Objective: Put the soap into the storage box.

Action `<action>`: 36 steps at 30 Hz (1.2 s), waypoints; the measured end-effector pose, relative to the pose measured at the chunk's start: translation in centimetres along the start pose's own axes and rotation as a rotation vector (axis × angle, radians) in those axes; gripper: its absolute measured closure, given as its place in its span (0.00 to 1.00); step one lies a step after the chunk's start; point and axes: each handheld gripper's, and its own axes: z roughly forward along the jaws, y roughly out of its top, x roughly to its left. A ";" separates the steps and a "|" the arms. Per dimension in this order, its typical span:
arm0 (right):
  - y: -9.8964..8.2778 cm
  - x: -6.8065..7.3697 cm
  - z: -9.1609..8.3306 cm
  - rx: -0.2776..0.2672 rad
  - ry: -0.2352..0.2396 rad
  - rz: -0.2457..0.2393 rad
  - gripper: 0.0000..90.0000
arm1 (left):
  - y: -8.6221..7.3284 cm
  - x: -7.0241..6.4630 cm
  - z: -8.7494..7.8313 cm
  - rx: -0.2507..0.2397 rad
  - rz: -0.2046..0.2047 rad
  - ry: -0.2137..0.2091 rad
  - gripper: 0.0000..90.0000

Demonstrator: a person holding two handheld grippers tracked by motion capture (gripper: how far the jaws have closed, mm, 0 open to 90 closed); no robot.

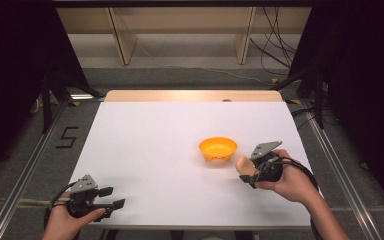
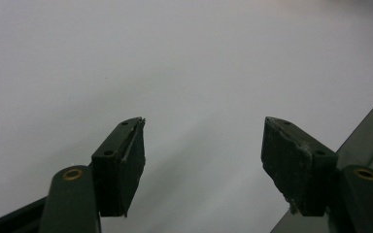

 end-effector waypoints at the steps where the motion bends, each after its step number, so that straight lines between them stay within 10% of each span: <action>1: 0.0 0.2 0.1 -0.024 -0.027 0.035 0.37 | 0.0 0.1 0.1 -0.012 0.001 -0.013 0.36; 18: 0.6 -0.2 0.0 -0.170 -0.082 0.030 0.37 | 0.0 0.1 0.0 -0.012 0.002 -0.013 0.36; 36: 2.0 -0.2 -0.1 -0.182 -0.089 0.025 0.37 | 0.0 0.0 -0.1 -0.011 -0.007 -0.003 0.36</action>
